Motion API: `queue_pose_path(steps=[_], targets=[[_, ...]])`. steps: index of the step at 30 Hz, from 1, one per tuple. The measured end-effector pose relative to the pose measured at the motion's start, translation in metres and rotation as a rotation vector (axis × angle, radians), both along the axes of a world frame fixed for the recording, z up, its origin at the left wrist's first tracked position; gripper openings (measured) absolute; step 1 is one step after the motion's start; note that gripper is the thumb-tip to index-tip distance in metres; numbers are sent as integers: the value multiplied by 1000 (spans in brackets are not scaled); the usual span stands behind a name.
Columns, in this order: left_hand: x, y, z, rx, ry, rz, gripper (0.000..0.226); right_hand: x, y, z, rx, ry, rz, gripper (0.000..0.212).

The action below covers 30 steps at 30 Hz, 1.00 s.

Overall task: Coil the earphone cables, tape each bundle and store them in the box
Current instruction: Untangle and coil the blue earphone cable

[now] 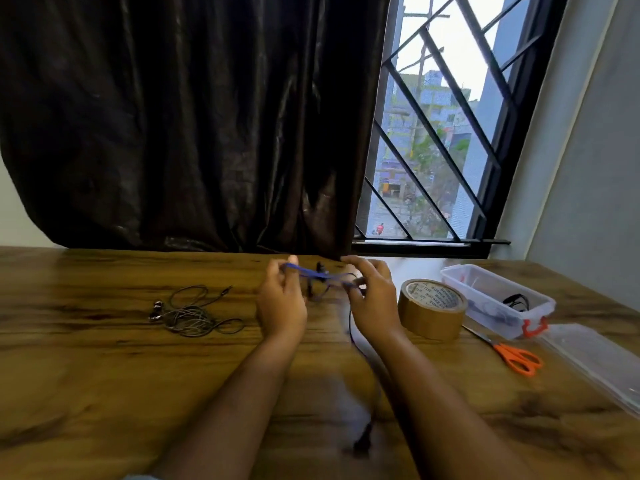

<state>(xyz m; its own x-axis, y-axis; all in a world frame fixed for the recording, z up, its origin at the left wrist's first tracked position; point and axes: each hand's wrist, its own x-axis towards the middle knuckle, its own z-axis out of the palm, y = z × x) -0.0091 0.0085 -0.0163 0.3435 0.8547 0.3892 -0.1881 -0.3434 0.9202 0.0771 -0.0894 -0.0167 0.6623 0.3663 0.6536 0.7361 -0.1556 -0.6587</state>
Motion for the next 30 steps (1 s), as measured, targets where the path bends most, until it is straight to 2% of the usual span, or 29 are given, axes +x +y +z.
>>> queue_pose_path(steps=[4, 6, 9, 11, 14, 17, 19, 20, 23, 24, 26, 28, 30], targets=[[-4, 1, 6, -335, -139, -337, 12, -2, 3, -5, 66, 279, 43, 32], [-5, -5, 10, -429, -137, -423, 12, 1, 3, -2, 219, 482, 36, 27], [-3, -7, 15, -356, -38, -428, 14, -3, -3, 9, 438, 855, 163, 26], [-2, -6, 16, -278, 34, -435, 20, -5, -6, 11, 502, 1047, 249, 23], [-6, -6, 13, -177, 68, -501, 37, 0, -7, 11, 484, 1117, 247, 22], [-11, 2, 12, -151, 61, -556, 47, 7, -12, 14, 483, 1133, 207, 12], [-15, 9, 12, -153, 82, -563, 50, 7, -11, 11, 440, 1086, 194, 11], [-16, 13, 12, -156, 83, -557, 50, 5, -9, 10, 305, 986, 151, 21], [-16, 18, 11, -98, 122, -496, 43, -11, -3, 3, -241, 433, -72, 65], [-15, 19, 9, -43, 154, -465, 40, -14, -2, 2, -339, 278, -130, 79], [-10, 21, 3, 90, 210, -393, 35, -16, -2, 2, -399, 44, -212, 95], [-7, 22, -1, 188, 248, -343, 31, -12, -1, 2, -317, -77, -208, 83], [-6, 21, -2, 235, 272, -336, 26, -13, -1, 5, -187, -33, -51, 47]])
